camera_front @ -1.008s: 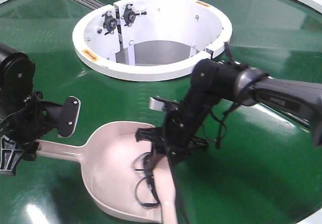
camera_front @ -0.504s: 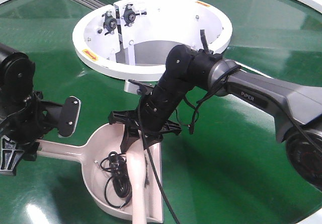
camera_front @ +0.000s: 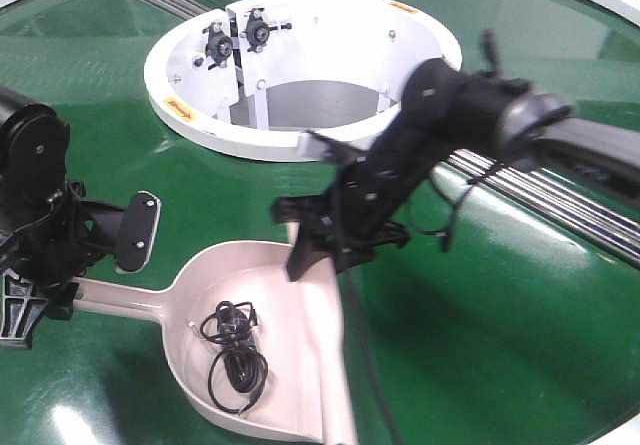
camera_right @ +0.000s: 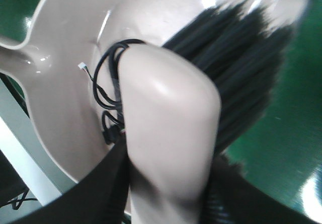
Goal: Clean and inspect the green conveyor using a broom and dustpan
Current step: 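Sweep the black cable into the dustpan with the right-held brush, then lift the brush away and lower it onto the belt beside the dustpan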
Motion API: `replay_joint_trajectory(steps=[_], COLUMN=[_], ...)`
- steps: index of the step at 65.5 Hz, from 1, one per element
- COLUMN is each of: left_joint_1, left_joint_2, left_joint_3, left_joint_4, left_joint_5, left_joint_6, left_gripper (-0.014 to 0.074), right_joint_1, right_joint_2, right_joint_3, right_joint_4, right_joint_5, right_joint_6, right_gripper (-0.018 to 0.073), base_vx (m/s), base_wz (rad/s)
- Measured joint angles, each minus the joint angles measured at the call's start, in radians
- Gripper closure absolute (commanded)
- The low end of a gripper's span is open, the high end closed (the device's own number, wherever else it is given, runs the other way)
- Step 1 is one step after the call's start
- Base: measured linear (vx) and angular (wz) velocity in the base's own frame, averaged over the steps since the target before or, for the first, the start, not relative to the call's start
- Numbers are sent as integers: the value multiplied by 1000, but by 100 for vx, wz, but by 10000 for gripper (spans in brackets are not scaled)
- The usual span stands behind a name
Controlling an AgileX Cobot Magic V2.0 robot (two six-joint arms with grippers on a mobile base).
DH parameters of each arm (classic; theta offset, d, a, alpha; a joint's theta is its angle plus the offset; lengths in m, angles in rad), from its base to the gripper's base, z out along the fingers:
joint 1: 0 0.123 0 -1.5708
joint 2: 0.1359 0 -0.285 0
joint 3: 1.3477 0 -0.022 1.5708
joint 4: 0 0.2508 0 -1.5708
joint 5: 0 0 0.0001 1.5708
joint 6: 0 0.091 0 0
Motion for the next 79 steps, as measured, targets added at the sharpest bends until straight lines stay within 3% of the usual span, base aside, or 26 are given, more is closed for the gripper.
replay_joint_trajectory(steps=[15, 35, 79], left_joint_1=[0, 0, 0], left_joint_2=[0, 0, 0], left_joint_3=[0, 0, 0], left_joint_4=[0, 0, -1], left_joint_5=[0, 0, 0], left_joint_6=[0, 0, 0], left_gripper=[620, 620, 620], right_joint_1=[-126, -239, -270], right_joint_2=[-38, -19, 90], right_joint_3=[108, 162, 162], right_joint_4=[71, 98, 127], right_joint_5=[-3, -6, -7], right_joint_6=[-130, -217, -267], right_gripper=[562, 562, 561], base_vx=[0, 0, 0], base_wz=[0, 0, 0])
